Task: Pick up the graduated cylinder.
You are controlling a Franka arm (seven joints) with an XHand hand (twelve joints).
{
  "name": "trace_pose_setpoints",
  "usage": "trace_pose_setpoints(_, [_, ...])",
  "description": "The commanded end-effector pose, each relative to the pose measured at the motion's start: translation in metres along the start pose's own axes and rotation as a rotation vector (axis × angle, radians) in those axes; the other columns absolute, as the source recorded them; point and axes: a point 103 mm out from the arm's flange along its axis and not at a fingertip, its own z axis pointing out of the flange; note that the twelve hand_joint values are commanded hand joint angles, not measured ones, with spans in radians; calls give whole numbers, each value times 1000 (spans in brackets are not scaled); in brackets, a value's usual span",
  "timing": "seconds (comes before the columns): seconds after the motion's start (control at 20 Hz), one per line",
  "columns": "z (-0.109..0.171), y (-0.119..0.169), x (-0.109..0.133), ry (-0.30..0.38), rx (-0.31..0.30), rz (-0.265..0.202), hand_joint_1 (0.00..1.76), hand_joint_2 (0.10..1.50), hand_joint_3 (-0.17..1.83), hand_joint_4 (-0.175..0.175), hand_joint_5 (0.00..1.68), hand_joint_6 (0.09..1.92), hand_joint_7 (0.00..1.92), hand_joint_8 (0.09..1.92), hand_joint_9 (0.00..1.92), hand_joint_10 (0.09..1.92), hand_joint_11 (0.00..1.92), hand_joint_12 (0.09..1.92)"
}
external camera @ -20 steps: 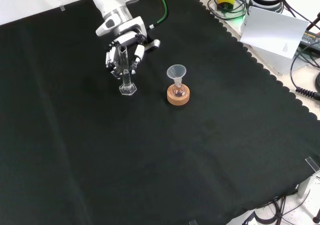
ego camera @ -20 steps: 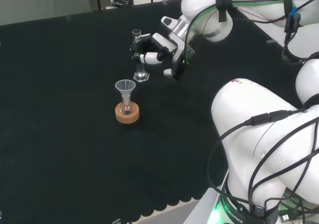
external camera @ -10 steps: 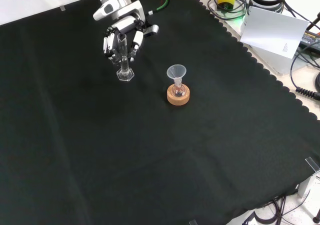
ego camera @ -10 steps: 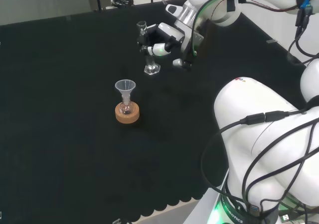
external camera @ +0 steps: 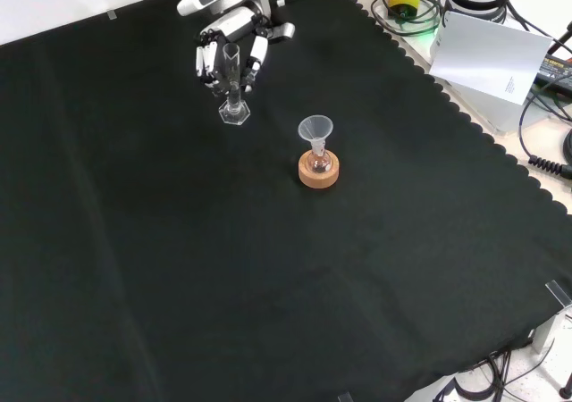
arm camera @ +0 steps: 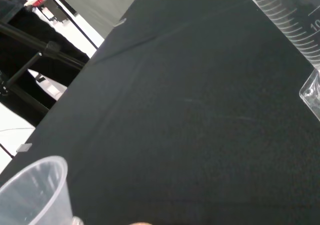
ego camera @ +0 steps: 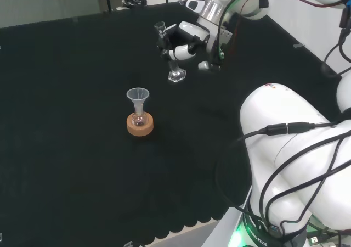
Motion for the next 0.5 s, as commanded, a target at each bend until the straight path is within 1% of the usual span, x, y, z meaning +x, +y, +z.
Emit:
trace_pose_setpoints(0.05, [-8, -46, 22, -63, 20, 30, 1103, 1138, -8, -55, 940, 1060, 1099, 508, 1326, 147, 944, 1012])
trace_pose_setpoints(0.2, [-10, -65, 30, -81, 18, 48, 1107, 1136, -3, -62, 941, 1059, 1108, 493, 1337, 128, 990, 988])
trace_pose_setpoints(0.35, [-10, -80, 36, -102, 31, 62, 1108, 1135, -2, -67, 941, 1059, 1112, 487, 1343, 118, 1014, 972])
trace_pose_setpoints(0.5, [-11, -91, 44, -150, 70, 65, 1107, 1134, -1, -63, 943, 1056, 1117, 480, 1350, 106, 1033, 952])
